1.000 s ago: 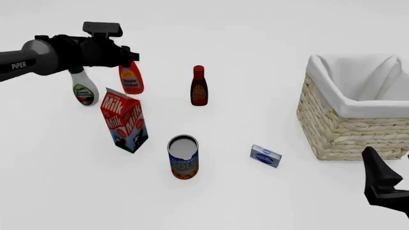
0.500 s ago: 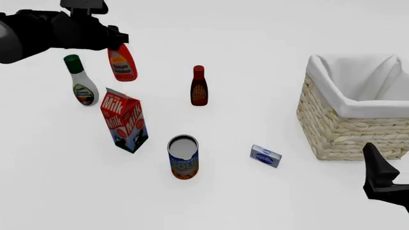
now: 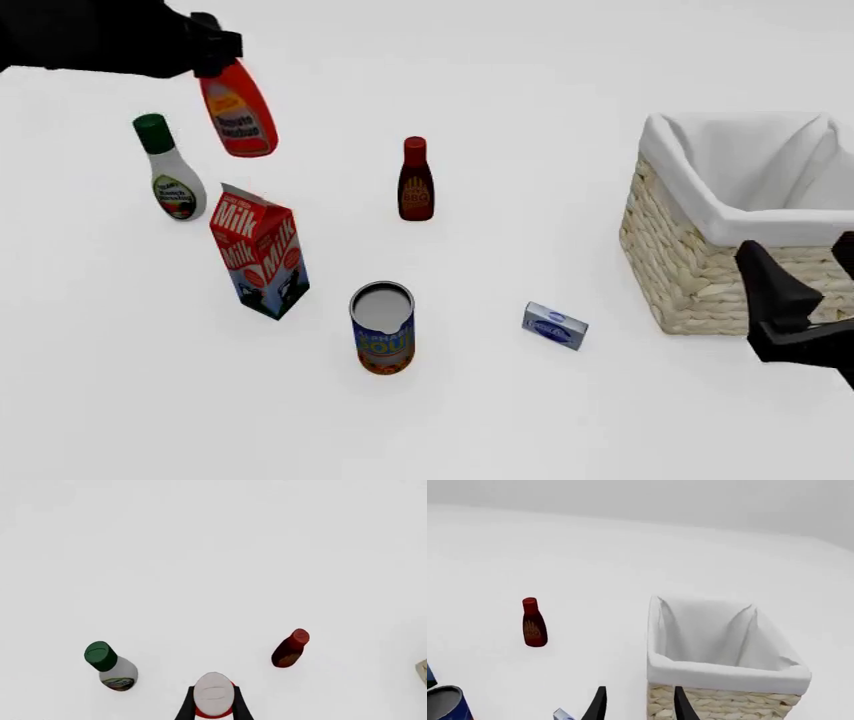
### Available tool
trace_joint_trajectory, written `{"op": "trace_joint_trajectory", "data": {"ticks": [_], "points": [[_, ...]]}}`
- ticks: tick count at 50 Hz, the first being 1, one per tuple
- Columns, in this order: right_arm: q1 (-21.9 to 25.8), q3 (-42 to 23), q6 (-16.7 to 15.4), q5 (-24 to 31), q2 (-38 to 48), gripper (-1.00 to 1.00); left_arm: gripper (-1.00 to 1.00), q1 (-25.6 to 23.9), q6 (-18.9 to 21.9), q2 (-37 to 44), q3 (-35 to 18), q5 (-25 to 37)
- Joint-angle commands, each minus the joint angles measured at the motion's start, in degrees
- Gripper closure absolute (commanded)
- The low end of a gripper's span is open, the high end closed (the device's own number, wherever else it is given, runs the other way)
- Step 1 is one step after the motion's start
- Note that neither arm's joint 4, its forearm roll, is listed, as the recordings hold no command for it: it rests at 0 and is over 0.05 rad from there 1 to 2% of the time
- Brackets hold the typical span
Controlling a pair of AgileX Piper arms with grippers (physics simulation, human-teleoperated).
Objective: Pick the ketchup and place it in the basket.
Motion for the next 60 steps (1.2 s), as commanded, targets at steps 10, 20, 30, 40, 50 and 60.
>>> {"op": "trace_joint_trajectory", "data": {"ticks": [10,20,30,40,50,60], "points": [[15.4,-11.3,-2.2,2.0,5.7,-1.0,1.0,-7.0,-0.9,-11.3,1.9,8.9],[22.8,-15.8,-2.3,3.7,8.4,-1.0,1.0,-10.6,0.5,-14.5,1.6,13.5],[29.0,-20.6,-0.1,5.1,11.8,-1.0,1.0,-13.6,1.1,-16.6,-0.1,17.4],[35.3,-24.5,1.8,5.4,14.9,-1.0,1.0,-16.0,0.6,-17.4,-0.6,19.2],[38.0,-28.1,1.1,6.0,18.9,-1.0,1.0,-17.4,0.6,-17.7,0.5,19.1],[40.5,-30.3,2.0,4.6,24.3,-1.0,1.0,-20.2,0.7,-17.6,1.1,19.6]]}}
